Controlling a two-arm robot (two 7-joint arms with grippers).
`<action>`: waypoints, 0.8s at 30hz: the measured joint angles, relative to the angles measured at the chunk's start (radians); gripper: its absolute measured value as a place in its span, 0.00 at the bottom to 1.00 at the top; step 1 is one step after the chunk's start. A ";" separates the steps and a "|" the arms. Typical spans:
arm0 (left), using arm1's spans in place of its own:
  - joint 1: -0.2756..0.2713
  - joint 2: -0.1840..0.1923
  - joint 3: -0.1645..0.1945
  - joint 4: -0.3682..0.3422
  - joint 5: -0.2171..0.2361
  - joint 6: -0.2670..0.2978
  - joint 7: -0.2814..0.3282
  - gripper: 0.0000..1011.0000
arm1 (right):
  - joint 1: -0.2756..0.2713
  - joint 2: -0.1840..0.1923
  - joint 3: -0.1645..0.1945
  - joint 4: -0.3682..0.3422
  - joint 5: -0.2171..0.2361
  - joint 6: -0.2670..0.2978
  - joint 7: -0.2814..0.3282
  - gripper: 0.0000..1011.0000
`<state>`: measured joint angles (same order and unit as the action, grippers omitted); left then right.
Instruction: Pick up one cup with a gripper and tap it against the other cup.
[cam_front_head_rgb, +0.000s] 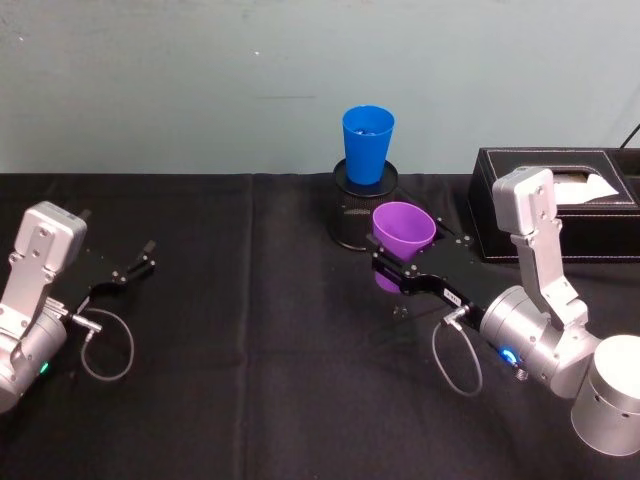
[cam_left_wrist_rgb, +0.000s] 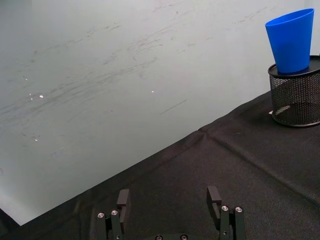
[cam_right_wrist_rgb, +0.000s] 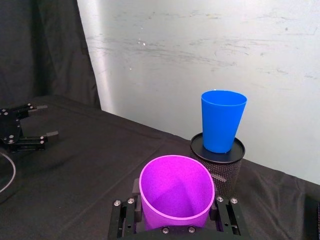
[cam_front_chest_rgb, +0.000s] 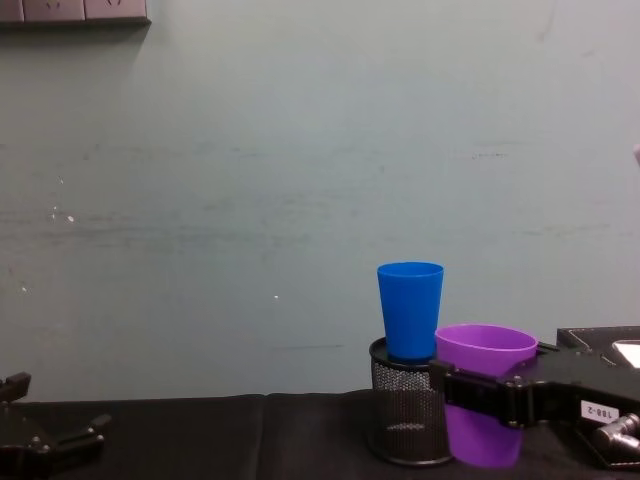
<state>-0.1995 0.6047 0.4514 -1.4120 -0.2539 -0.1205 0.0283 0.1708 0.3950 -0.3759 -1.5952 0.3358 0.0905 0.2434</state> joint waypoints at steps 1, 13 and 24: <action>0.000 0.000 0.000 0.000 0.000 0.000 0.000 0.99 | 0.000 0.000 0.000 0.000 0.000 0.000 0.000 0.72; 0.000 0.000 0.000 0.000 0.000 0.000 0.000 0.99 | 0.000 0.000 0.000 0.000 0.000 0.000 0.000 0.72; 0.000 0.000 0.000 0.000 0.000 0.000 0.000 0.99 | 0.000 0.000 0.000 0.000 0.000 0.000 0.000 0.72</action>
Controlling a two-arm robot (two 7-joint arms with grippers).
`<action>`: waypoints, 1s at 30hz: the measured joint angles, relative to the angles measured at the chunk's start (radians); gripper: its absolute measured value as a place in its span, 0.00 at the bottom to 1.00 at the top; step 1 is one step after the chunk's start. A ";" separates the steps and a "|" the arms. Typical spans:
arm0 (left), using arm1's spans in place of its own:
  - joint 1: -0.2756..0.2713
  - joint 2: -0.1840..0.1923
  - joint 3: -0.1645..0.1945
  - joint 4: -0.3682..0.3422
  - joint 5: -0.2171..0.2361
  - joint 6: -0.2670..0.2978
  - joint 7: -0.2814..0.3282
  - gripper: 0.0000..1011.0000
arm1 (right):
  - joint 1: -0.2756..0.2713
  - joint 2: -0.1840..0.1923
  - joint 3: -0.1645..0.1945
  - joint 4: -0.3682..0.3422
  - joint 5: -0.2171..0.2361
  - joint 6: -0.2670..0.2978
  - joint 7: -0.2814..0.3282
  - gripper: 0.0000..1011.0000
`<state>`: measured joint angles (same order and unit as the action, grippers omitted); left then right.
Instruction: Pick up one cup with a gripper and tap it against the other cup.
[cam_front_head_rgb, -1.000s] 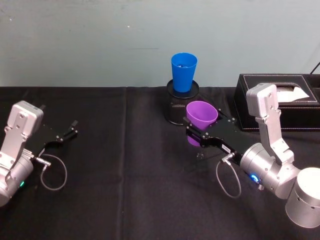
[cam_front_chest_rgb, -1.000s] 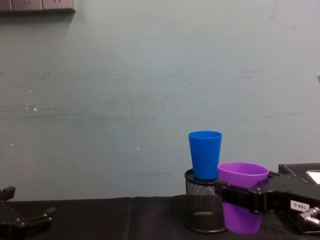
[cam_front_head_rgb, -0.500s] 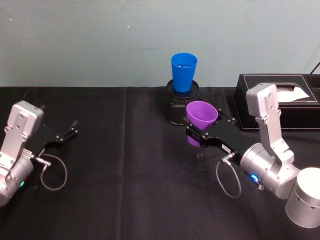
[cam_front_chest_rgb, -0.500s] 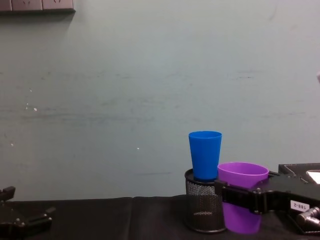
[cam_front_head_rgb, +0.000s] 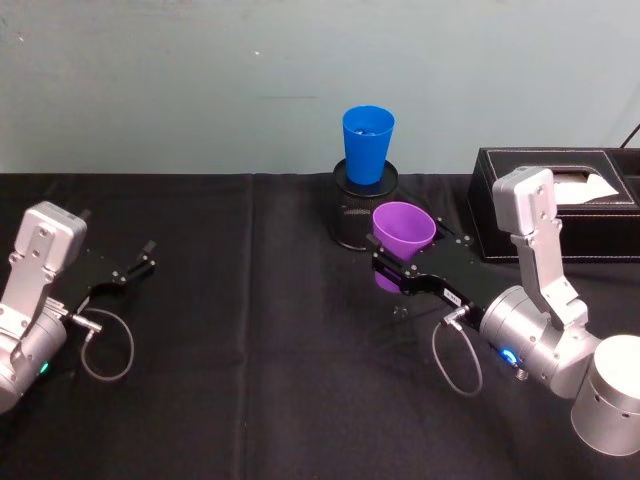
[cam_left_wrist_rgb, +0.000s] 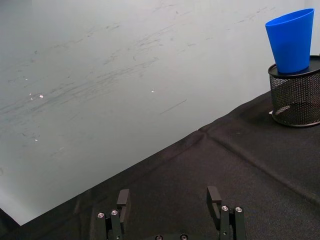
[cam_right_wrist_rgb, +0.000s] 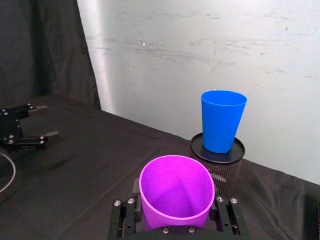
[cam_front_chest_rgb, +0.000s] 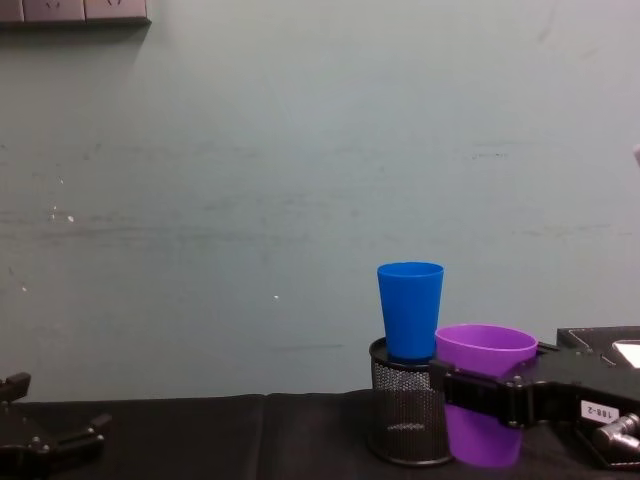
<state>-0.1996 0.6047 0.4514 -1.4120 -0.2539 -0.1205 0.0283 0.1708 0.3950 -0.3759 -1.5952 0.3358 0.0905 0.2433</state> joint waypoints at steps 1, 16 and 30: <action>0.000 0.000 0.000 0.000 0.000 0.000 0.000 0.99 | 0.000 0.000 0.000 0.000 0.000 0.000 0.000 0.72; 0.000 0.000 0.000 0.000 0.000 0.000 0.000 0.99 | 0.000 0.000 0.000 0.000 0.000 0.000 0.000 0.72; 0.000 0.000 0.000 0.000 0.000 0.000 0.000 0.99 | 0.000 0.000 0.000 0.000 0.000 0.000 0.000 0.72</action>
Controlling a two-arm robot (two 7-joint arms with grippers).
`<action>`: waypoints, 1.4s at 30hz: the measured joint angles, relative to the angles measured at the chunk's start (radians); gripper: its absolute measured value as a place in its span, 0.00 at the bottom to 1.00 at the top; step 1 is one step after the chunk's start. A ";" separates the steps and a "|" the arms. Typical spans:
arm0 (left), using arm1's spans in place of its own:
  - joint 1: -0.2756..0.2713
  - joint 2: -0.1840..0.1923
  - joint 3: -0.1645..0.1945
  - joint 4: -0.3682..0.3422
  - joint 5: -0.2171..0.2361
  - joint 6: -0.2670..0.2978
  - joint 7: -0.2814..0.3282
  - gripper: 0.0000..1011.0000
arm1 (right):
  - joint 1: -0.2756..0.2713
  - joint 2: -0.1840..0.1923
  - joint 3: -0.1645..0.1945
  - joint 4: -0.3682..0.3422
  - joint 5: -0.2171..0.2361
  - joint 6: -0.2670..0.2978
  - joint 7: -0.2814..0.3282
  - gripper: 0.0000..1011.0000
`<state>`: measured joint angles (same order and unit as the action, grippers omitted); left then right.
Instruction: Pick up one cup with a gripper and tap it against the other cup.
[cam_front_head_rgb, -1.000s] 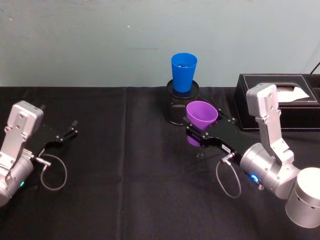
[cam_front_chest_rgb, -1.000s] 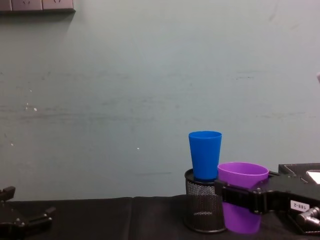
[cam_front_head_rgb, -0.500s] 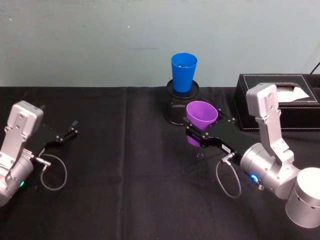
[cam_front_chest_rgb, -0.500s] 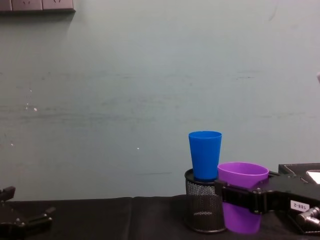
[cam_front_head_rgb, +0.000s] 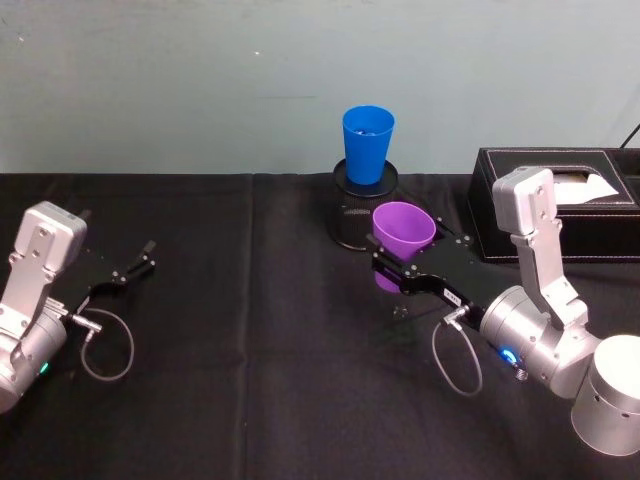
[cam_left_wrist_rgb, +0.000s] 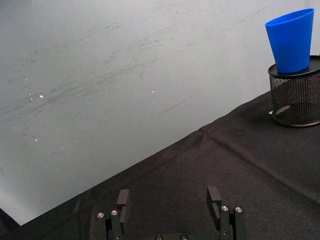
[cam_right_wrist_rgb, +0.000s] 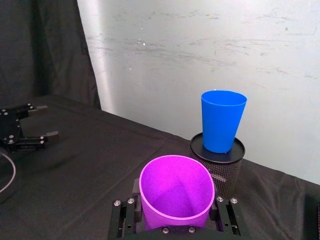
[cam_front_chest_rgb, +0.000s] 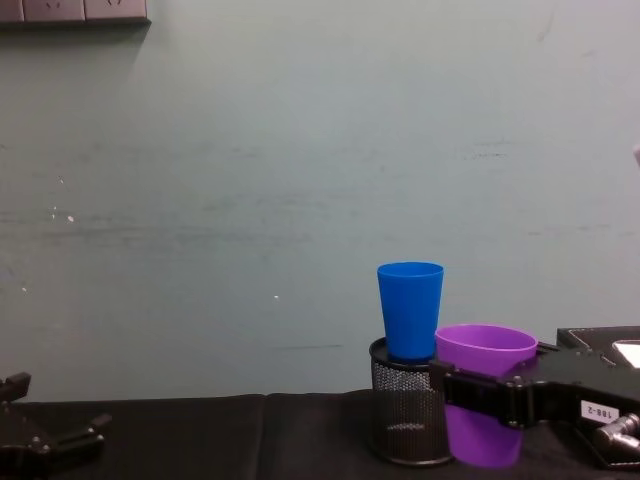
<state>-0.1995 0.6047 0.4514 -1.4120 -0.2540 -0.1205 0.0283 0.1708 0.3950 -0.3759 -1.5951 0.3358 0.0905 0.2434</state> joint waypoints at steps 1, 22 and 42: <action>0.000 0.000 0.000 0.000 0.000 0.000 0.000 0.99 | 0.000 0.000 0.000 0.000 0.000 0.000 0.000 0.72; 0.000 0.000 0.000 0.000 0.000 0.000 0.000 0.99 | 0.000 0.000 0.000 0.000 0.000 0.000 0.000 0.72; 0.000 0.000 0.000 0.000 0.000 0.000 0.000 0.99 | 0.000 0.000 0.000 0.000 0.000 0.000 0.000 0.72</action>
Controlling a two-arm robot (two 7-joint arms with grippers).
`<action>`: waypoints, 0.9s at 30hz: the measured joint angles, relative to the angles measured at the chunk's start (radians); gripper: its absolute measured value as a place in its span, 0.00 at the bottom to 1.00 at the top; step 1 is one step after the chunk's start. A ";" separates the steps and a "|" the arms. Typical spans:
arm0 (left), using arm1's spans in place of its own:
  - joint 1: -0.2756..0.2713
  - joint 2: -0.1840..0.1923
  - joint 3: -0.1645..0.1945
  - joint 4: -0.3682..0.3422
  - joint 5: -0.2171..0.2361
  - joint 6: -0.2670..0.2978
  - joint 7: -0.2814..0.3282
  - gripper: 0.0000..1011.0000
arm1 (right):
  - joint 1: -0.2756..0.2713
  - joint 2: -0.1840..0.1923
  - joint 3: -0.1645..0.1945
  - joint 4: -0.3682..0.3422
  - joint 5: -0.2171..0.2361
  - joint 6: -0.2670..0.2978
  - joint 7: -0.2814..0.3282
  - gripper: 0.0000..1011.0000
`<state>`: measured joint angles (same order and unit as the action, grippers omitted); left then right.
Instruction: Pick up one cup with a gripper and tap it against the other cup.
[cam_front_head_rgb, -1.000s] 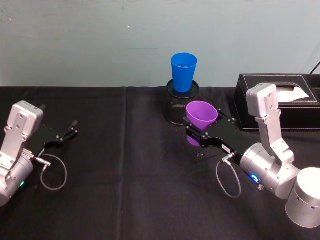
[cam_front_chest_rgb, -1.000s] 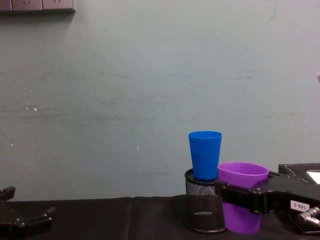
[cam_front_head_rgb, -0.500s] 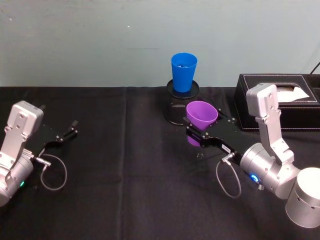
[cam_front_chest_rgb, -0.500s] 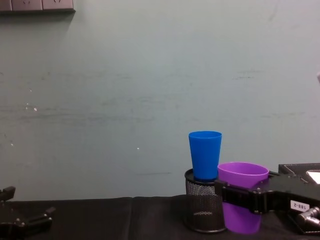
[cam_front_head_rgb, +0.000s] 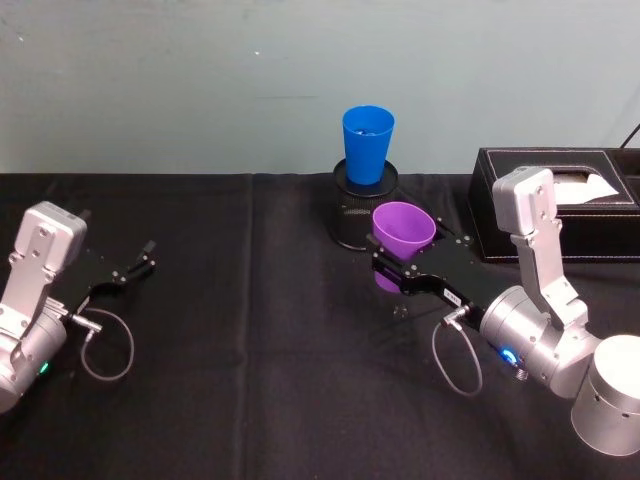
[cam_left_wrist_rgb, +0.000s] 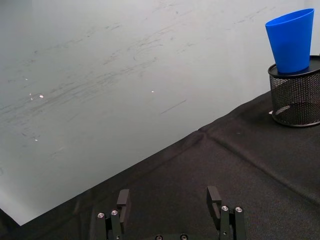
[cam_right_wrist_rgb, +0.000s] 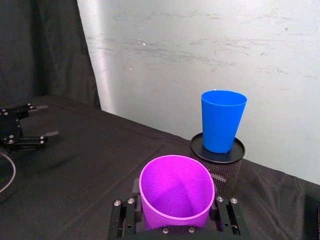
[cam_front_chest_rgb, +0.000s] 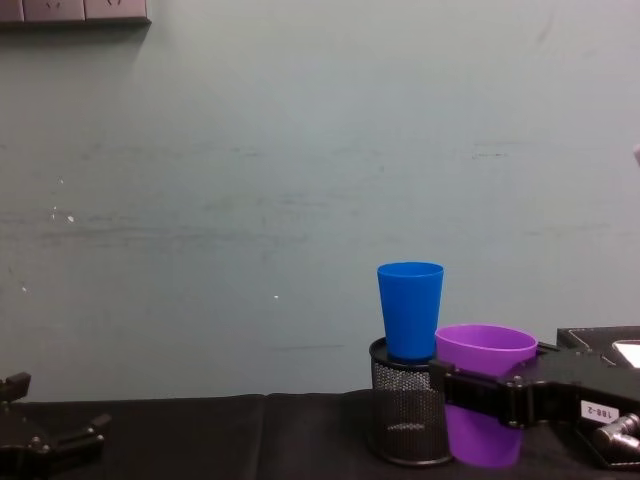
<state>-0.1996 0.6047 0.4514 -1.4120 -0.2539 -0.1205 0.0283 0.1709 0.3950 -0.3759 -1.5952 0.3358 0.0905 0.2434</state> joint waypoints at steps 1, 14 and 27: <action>0.000 0.000 0.000 0.000 0.000 0.000 0.000 0.99 | 0.000 0.000 0.000 0.000 0.000 0.000 0.000 0.72; 0.000 0.000 0.000 0.000 0.000 0.000 0.000 0.99 | 0.000 0.000 0.000 0.000 0.000 0.000 0.000 0.72; 0.000 0.000 0.000 0.000 0.000 0.000 0.000 0.99 | 0.000 0.000 0.000 0.000 0.000 0.000 0.000 0.72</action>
<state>-0.1995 0.6047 0.4513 -1.4120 -0.2539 -0.1205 0.0283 0.1709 0.3950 -0.3759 -1.5952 0.3358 0.0905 0.2434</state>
